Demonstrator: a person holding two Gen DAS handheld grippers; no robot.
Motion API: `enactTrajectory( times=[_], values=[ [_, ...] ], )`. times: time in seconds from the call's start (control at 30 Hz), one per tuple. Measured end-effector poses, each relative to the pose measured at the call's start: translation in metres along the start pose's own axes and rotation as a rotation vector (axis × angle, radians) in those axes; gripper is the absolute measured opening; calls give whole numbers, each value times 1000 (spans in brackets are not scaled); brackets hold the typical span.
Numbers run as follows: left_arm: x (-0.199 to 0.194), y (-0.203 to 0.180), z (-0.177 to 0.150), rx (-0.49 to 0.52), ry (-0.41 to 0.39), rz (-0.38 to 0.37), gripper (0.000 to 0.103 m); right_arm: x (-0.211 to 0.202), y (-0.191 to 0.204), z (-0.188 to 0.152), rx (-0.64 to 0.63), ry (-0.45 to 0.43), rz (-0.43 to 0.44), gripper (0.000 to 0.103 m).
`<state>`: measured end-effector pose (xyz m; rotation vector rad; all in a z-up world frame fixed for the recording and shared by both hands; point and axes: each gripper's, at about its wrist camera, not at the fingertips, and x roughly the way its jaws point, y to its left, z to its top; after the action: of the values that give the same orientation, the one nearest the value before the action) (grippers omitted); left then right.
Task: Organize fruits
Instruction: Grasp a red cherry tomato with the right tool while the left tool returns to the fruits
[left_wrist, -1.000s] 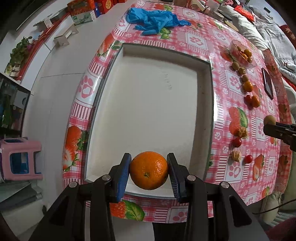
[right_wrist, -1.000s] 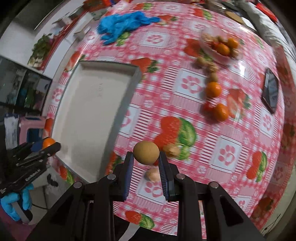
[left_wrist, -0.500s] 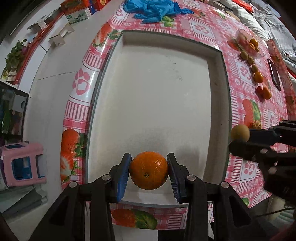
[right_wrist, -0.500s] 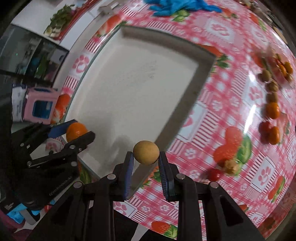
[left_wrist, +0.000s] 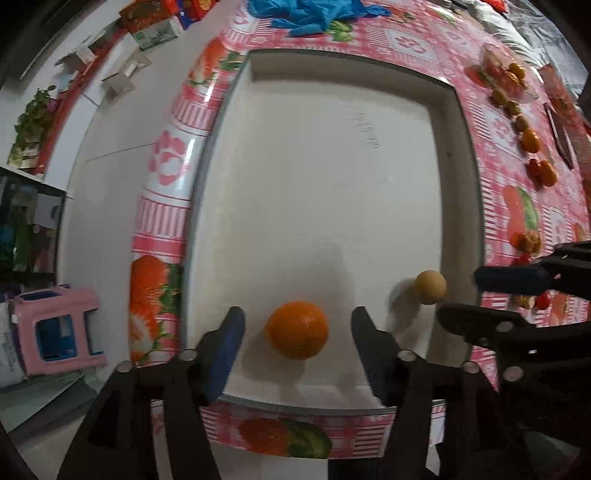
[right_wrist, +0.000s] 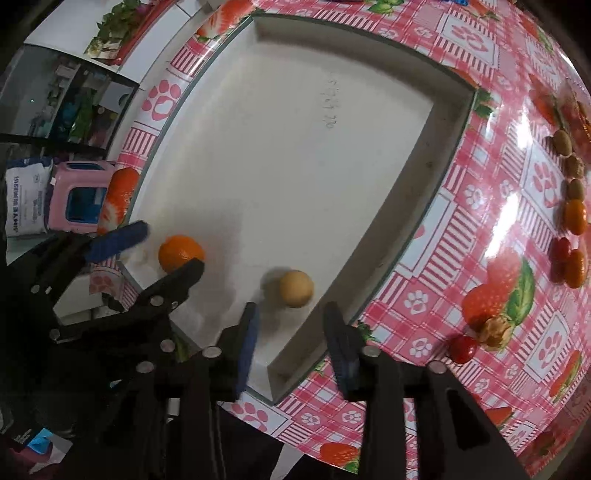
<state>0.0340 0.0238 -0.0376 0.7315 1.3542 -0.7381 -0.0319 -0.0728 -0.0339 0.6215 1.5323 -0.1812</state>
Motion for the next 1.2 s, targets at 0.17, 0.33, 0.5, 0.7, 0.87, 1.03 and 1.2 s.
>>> enactTrajectory(
  times=[0.17,0.33,0.5,0.7,0.87,1.03,1.2],
  values=[
    [0,7,-2,-18,22,-3,65,-13,-13,-2,27,-40,-6,82],
    [-3,-4,-5,14,31,8,65,-27,-28,-14,25,-115,-79,101],
    [-8,-25,-3,59,28,-13,65,-38,-61,-32,89,-151,-110,103],
    [-22,-70,0,135,7,-35,65,-42,-134,-73,293,-136,-131,103],
    [-28,-102,-2,200,4,-50,65,-34,-188,-120,456,-82,-157,103],
    [-27,-124,-6,267,10,-54,65,-21,-219,-156,546,-24,-165,103],
    [-25,-143,-8,332,19,-55,65,-14,-229,-171,555,-7,-148,103]
  ],
)
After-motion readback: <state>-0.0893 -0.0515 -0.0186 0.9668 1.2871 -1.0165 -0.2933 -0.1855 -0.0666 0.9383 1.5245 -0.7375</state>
